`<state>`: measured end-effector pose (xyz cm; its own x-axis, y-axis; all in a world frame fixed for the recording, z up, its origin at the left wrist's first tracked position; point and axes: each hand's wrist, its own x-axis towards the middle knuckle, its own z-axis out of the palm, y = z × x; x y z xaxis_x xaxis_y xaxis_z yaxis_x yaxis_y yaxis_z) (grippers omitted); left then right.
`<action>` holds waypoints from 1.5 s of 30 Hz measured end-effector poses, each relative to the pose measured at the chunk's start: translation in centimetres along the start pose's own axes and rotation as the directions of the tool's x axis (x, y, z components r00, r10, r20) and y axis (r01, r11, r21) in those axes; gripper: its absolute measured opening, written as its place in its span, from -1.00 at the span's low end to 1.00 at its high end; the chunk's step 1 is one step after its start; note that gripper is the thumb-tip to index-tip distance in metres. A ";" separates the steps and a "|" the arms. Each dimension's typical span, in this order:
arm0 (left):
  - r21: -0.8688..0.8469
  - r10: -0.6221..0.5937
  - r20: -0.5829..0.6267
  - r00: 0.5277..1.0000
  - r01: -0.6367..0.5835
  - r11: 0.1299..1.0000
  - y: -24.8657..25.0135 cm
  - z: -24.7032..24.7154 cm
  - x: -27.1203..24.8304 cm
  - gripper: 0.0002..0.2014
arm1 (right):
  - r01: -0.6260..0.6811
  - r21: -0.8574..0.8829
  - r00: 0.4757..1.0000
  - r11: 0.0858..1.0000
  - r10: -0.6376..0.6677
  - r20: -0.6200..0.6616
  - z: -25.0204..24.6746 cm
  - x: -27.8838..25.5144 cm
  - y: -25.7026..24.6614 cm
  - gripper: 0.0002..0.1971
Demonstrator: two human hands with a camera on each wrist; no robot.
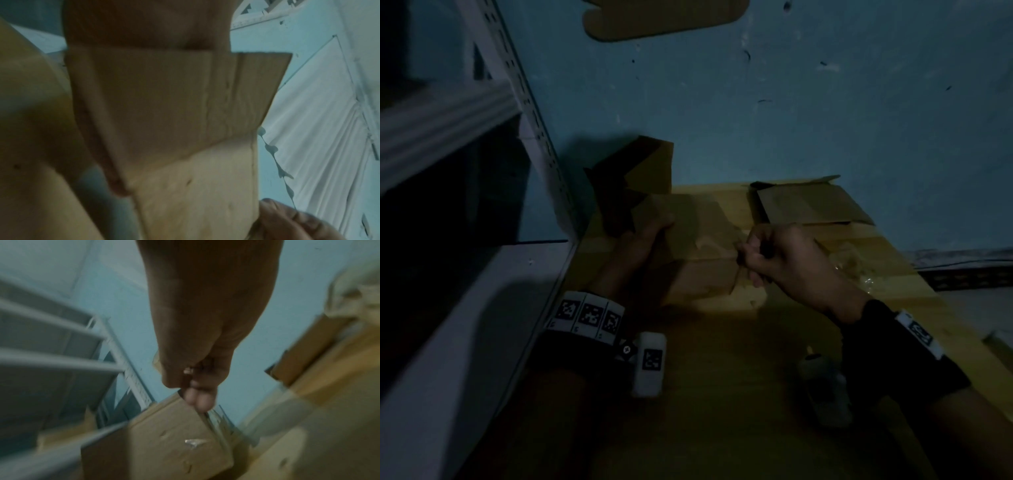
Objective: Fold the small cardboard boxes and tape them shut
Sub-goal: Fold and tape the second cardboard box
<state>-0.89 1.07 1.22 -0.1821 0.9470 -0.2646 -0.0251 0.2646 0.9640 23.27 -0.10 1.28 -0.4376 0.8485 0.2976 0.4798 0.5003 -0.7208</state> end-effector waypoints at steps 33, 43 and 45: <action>-0.152 0.043 0.134 0.990 -0.022 0.988 1.7 0.7 -2.5 -0.80 | 0.059 0.280 0.998 0.958 -0.056 -0.020 -0.5 0.7 -1.0 -0.56; -0.217 0.015 0.251 0.968 0.041 0.975 1.9 0.5 -2.8 -0.83 | 0.017 0.585 1.000 0.811 -0.009 -0.018 0.3 0.3 -0.9 -0.59; -0.213 0.014 0.260 0.966 0.043 0.976 1.8 0.6 -2.8 -0.82 | 0.010 0.631 1.000 0.775 0.005 -0.021 0.4 0.2 -0.9 -0.60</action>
<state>0.12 -0.99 3.66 0.0791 0.9655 -0.2482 -0.2412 0.2601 0.9350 22.47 -0.47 1.71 -0.4191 0.8543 0.3075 -0.1125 0.2872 -0.9513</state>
